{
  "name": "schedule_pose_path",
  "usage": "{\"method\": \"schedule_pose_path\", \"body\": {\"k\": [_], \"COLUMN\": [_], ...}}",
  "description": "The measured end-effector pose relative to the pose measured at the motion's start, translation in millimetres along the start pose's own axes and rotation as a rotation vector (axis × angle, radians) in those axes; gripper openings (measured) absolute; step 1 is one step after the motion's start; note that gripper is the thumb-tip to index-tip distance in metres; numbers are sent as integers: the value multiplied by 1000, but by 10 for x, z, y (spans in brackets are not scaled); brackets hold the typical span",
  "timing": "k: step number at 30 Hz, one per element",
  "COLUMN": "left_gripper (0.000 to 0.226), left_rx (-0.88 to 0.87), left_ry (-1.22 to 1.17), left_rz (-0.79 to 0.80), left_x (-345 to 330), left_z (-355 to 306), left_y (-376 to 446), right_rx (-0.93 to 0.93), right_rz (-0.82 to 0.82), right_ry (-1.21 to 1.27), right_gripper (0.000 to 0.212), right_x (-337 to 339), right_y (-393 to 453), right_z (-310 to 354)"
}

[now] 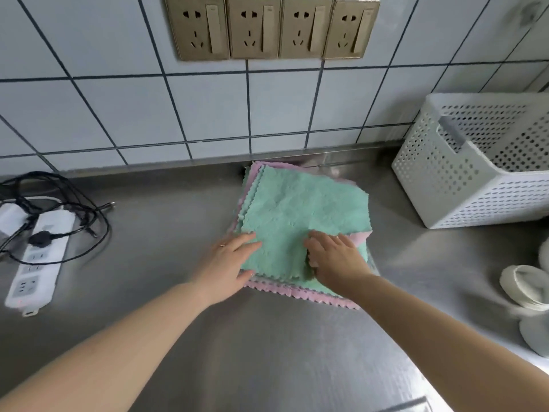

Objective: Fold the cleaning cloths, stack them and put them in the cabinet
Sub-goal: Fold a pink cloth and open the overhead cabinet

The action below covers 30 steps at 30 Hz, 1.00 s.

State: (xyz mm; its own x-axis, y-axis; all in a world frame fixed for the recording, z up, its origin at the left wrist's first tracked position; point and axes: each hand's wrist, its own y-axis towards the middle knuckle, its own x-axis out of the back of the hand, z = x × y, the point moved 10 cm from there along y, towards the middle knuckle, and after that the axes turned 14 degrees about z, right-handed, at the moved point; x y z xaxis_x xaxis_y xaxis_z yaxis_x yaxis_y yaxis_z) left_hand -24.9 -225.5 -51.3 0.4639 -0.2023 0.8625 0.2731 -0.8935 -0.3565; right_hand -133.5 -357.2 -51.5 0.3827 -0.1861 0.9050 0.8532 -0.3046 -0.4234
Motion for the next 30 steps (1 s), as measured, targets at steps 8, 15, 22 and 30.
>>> {"method": "schedule_pose_path", "body": {"k": [8,15,22,30], "left_gripper": [47,37,41,42], "left_rx": [-68,-292,-346,-160], "left_ry": [134,406,552,532], "left_rz": [-97,-307,-458,-636], "left_x": [-143,-81,-56,-55], "left_z": [-101,-208,-98,-97], "left_y": [100,140,109,-327], "right_rx": [-13,13,99,-4], "right_rz": [2,-100,-442,-671], "right_ry": [137,175,209,146], "right_gripper": [65,53,24,18], "right_x": [-86,-86,-19,-196], "right_y": [35,246,-118,-845], "right_z": [-236,-290,-350,-320]}}
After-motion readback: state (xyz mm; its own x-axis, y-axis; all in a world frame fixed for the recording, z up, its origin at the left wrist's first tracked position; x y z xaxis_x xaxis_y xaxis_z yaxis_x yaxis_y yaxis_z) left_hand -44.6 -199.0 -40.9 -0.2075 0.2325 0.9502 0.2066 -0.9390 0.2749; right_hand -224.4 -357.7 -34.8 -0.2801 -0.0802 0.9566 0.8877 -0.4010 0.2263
